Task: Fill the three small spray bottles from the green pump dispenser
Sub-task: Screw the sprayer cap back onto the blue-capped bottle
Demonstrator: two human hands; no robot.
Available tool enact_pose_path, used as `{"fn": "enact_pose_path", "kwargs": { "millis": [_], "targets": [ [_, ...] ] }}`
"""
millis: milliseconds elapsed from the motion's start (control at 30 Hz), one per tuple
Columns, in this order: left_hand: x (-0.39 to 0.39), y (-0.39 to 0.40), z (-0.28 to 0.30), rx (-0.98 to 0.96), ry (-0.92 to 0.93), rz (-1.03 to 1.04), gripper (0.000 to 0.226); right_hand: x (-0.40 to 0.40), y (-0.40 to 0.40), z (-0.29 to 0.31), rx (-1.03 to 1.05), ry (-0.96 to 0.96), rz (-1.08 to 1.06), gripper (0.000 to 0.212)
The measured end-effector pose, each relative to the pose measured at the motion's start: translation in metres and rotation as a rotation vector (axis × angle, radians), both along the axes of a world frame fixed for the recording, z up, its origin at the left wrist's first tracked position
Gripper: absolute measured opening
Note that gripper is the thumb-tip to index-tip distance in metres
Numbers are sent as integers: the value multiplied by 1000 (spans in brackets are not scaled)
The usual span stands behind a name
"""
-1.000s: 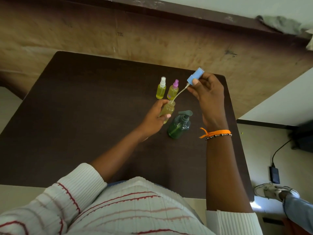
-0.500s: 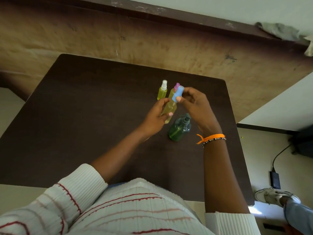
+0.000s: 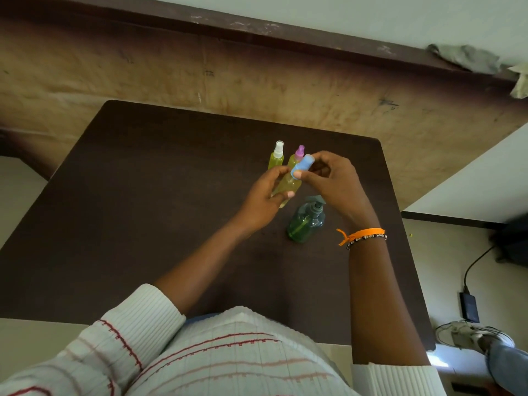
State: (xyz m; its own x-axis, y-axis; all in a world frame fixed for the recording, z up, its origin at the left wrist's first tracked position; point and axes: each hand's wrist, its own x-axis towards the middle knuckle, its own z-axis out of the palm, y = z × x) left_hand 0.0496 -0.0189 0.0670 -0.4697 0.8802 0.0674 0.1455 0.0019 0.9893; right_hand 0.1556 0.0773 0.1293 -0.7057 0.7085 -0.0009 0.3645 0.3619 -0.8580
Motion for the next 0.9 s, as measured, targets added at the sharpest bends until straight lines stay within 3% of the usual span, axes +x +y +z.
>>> {"fn": "enact_pose_path", "kwargs": {
  "millis": [100,300,500,700,900],
  "targets": [
    [0,-1,3,16,2,6,37,-1,-5,3,55,-6,-35,30],
    [-1,-1,15,51,-16,91,42,1,-11,8,-77,198,96,50],
    [-6,-2,26,94,-24,144,42,0,-12,14,-122,332,-35,37],
    [-5,-1,32,88,-15,146,42,-7,-18,15,-165,341,8,48],
    [-5,-4,32,68,34,119,45,-12,-23,13,-100,379,-115,41]
  ]
}}
